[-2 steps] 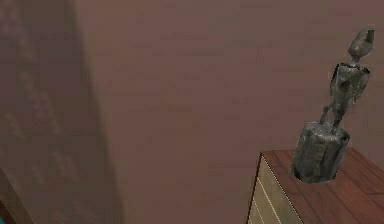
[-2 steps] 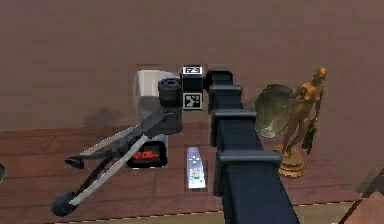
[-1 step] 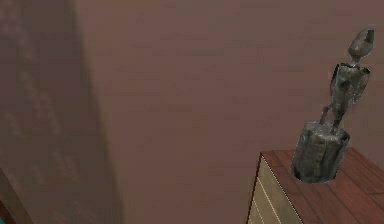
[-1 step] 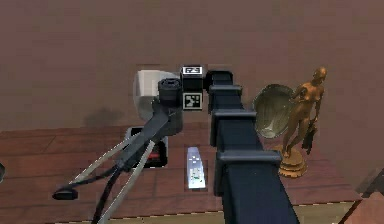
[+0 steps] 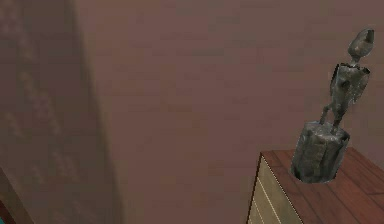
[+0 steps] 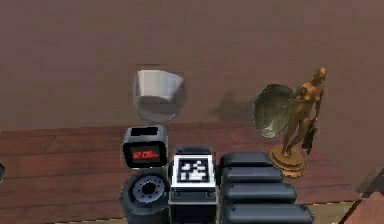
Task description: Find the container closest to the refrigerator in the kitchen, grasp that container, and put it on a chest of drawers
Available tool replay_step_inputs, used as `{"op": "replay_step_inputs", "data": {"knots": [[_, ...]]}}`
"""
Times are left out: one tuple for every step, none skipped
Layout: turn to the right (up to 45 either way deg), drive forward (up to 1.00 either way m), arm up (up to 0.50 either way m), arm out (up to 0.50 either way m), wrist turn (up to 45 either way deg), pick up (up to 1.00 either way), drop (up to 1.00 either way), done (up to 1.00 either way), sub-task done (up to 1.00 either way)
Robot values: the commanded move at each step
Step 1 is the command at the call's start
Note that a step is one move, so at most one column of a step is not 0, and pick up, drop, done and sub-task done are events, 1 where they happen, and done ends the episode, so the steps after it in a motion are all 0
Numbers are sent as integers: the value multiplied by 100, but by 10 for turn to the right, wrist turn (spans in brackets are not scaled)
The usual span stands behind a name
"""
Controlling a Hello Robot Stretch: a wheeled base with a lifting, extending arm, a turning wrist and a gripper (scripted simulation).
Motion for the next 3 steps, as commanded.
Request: {"op": "replay_step_inputs", "data": {"knots": [[0, 0, 0, 30, 0, 0, 0, 0, 0], [0, 0, 0, 0, 450, 0, 0, 0, 0], [0, 0, 0, 0, 450, 0, 0, 0, 0]]}}
